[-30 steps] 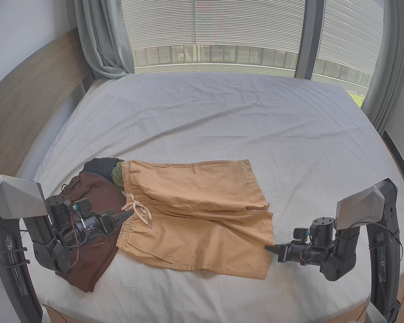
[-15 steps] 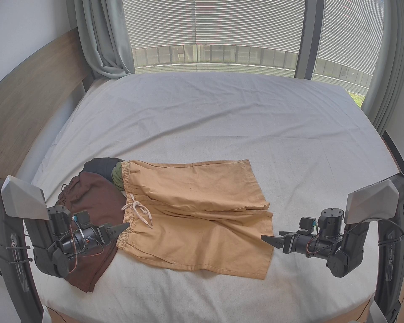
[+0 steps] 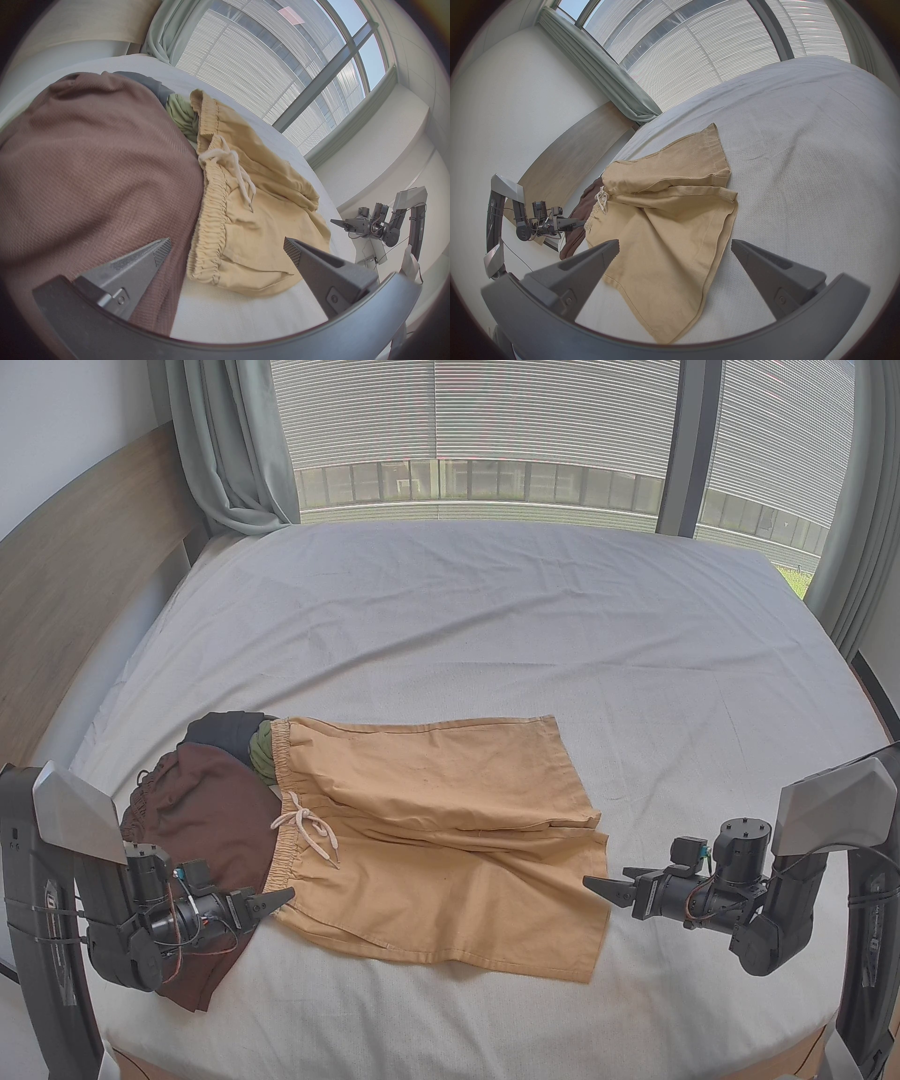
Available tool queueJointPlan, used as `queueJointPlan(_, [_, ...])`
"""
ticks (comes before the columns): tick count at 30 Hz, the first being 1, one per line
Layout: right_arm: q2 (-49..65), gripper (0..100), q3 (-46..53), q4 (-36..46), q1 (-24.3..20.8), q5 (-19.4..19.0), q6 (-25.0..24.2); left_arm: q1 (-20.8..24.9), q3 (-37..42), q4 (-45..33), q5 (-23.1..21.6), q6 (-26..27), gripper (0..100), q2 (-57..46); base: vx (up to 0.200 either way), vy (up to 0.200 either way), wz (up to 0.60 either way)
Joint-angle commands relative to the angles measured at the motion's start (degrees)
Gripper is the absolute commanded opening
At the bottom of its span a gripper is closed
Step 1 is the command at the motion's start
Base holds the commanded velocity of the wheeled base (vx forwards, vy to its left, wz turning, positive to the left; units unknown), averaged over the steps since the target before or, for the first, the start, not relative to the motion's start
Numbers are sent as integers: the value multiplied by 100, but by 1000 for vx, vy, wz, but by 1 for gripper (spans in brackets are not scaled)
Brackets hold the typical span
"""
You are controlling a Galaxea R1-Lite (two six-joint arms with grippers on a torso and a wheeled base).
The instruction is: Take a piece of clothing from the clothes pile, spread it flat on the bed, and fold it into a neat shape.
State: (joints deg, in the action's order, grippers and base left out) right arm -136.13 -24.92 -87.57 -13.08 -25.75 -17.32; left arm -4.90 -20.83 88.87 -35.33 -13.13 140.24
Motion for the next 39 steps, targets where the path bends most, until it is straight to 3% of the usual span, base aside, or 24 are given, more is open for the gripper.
queueJointPlan(1, [-27,100,-13,-6,-10,-1,1,59,36,-1,0,3,100,126,0,0,0])
queueJointPlan(15, [-45,100,-13,-24,-28,-1,1,191,-17,-1,8,-5,100,205,0,0,0])
queueJointPlan(16, [-45,100,-13,-24,-28,-1,1,191,-8,-1,8,-14,0,205,0,0,0])
queueJointPlan(23, [-54,100,75,-6,-63,-1,36,174,-79,8,8,-32,0,205,0,0,0])
queueJointPlan(28, [-212,100,470,222,-160,-9,379,174,-79,8,8,-14,0,205,0,0,0])
queueJointPlan(39, [-388,100,769,618,-467,-168,344,182,-79,8,8,3,0,197,0,0,0])
